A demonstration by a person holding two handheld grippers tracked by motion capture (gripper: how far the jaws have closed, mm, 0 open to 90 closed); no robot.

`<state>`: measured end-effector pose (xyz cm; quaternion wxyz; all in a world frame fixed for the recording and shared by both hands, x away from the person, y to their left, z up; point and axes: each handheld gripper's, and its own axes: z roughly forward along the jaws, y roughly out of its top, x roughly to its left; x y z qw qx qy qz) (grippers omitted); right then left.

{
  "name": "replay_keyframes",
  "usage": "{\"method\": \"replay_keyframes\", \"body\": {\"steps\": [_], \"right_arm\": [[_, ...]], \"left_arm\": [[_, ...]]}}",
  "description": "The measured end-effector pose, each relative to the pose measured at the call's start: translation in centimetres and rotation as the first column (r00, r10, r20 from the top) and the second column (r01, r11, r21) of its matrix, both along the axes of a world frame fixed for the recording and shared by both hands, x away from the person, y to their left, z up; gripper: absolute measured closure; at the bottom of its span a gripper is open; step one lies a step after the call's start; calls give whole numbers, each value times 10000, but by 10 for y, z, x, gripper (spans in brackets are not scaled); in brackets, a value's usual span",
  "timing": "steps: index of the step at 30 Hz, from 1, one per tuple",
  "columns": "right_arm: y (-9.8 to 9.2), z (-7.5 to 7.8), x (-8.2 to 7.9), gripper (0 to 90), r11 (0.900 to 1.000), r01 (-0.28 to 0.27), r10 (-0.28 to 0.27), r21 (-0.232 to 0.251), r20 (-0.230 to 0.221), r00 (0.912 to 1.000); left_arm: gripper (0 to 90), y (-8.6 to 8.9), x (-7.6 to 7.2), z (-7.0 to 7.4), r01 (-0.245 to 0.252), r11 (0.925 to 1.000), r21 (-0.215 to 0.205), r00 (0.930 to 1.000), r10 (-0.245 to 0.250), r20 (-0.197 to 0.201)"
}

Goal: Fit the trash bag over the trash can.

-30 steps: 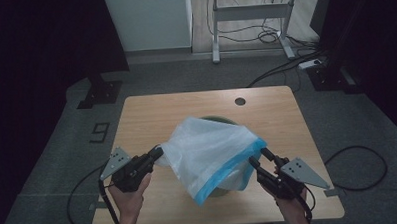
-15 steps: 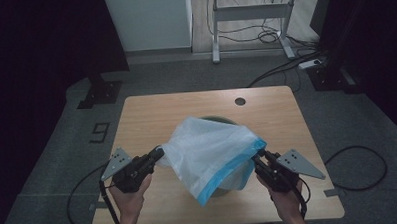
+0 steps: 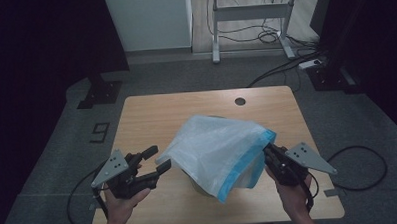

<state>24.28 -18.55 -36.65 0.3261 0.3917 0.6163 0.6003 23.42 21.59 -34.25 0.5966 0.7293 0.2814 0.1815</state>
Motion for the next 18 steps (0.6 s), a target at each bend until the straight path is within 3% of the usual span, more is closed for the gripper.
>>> {"method": "replay_keyframes", "body": {"steps": [9, 18], "right_arm": [[12, 25, 5, 892, 9984, -323, 342, -465, 400, 9986], [39, 35, 15, 893, 9938, -838, 875, -735, 479, 9950]], "left_arm": [[357, -28, 11, 25, 207, 9958, 887, 9998, -210, 21], [343, -53, 25, 26, 518, 9887, 1404, 9978, -455, -480]]}}
